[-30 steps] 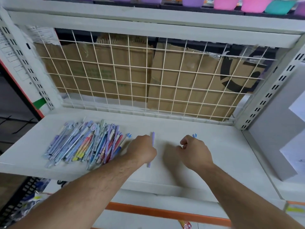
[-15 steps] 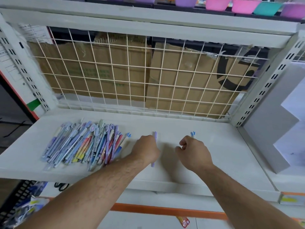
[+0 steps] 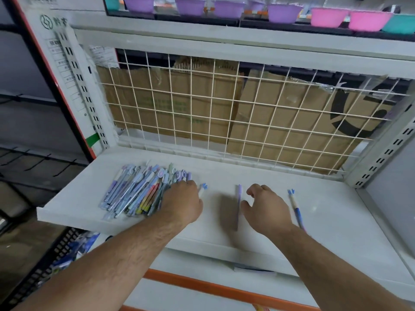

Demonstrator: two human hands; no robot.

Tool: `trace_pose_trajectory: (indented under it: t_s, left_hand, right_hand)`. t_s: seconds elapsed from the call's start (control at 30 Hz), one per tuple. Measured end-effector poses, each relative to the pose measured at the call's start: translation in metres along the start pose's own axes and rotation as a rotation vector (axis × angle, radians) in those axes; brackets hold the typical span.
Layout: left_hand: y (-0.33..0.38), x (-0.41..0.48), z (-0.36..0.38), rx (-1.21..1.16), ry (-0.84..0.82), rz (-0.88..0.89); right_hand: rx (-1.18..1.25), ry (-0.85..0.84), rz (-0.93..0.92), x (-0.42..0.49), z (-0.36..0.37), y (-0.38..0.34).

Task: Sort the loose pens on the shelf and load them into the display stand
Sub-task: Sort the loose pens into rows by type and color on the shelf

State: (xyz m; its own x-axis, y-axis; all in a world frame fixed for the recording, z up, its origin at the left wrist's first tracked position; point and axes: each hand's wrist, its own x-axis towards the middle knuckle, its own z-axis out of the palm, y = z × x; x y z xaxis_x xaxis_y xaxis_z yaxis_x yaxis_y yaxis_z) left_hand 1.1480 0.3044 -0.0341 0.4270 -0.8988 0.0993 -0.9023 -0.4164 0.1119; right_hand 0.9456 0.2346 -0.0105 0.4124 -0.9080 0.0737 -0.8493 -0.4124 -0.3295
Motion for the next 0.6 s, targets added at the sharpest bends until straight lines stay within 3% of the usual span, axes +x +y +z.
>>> trace_pose_trajectory:
  t_s: [0.6]
  left_hand:
    - [-0.004,0.014,-0.004,0.031,-0.323,-0.053]
  right_hand:
    - [0.014,0.016,0.045,0.0,0.006,-0.023]
